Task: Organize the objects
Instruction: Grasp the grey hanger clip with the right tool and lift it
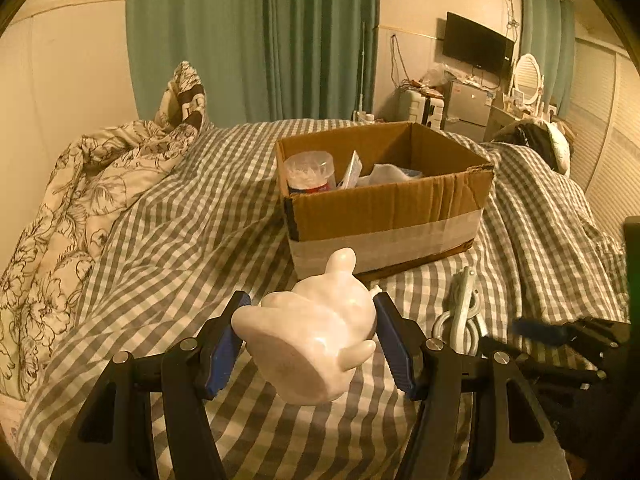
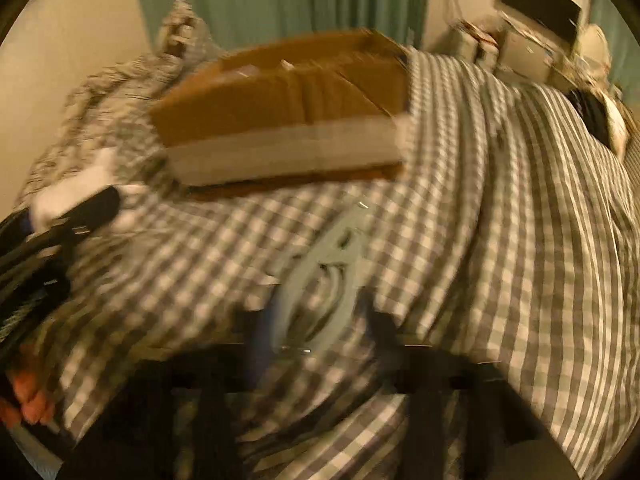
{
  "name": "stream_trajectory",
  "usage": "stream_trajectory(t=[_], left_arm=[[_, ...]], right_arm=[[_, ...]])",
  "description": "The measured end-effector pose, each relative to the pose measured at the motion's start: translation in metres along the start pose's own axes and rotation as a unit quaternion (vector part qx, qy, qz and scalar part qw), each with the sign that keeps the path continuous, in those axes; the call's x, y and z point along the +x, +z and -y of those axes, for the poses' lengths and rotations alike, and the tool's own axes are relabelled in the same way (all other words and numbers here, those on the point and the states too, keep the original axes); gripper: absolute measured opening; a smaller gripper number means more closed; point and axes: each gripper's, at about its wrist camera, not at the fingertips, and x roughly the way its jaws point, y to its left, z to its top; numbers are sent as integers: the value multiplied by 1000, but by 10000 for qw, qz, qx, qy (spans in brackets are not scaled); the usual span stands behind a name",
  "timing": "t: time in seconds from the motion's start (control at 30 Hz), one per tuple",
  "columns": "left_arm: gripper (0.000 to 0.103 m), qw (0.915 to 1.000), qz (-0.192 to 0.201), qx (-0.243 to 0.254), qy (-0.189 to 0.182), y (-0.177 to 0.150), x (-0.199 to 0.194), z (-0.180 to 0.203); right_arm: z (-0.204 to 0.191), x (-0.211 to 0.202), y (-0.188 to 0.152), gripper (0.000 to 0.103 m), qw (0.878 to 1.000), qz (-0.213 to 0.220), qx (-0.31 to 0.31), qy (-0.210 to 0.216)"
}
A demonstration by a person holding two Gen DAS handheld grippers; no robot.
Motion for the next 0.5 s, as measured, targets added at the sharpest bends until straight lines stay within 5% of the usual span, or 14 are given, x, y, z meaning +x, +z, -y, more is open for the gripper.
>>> stream_trajectory(t=[0.33,0.5], left_arm=[[64,9996,-287,-34,2,-10,20,0],[64,9996,-292,-25,46,-12,18,-1]], right_arm=[[-5,54,13,75,9985,-446,168,257],[-1,50,13,65,9989,-336,202,239]])
